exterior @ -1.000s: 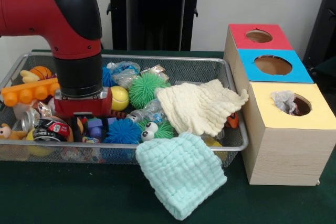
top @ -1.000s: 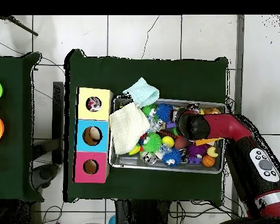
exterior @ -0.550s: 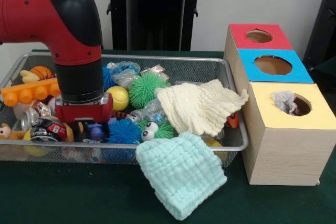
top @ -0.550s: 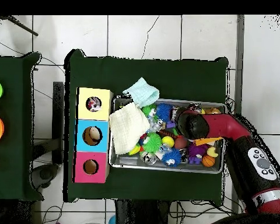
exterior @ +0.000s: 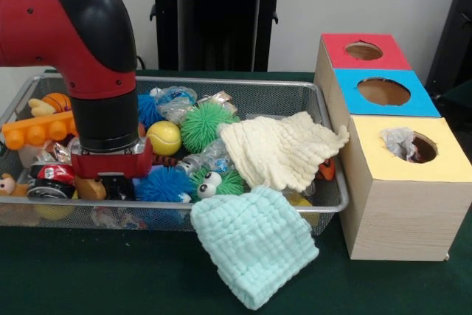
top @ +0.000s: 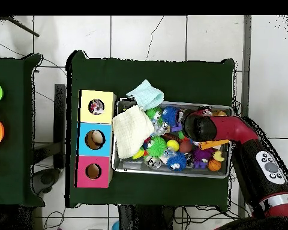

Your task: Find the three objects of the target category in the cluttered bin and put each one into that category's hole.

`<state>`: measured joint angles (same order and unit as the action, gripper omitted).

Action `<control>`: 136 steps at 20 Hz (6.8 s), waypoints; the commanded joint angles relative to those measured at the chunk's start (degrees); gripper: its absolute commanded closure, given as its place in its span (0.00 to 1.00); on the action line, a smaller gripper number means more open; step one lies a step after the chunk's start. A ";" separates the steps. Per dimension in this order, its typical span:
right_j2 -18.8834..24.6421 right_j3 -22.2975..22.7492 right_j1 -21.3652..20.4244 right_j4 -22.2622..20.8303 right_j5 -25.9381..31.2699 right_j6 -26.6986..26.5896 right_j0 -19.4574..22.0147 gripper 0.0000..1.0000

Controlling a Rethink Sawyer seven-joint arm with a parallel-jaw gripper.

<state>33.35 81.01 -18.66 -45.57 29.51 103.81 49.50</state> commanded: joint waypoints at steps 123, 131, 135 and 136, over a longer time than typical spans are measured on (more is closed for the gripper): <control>-36.83 -10.31 -12.05 38.00 20.10 22.14 -57.05 1.00; -37.75 -9.37 -10.75 39.28 17.14 21.74 -57.27 1.00; -38.30 -7.65 -10.36 39.62 14.20 21.75 -57.57 1.00; -38.39 -7.23 -10.21 39.65 13.32 21.97 -57.76 1.00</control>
<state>-4.98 70.71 -32.50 -7.26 44.38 112.62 -8.41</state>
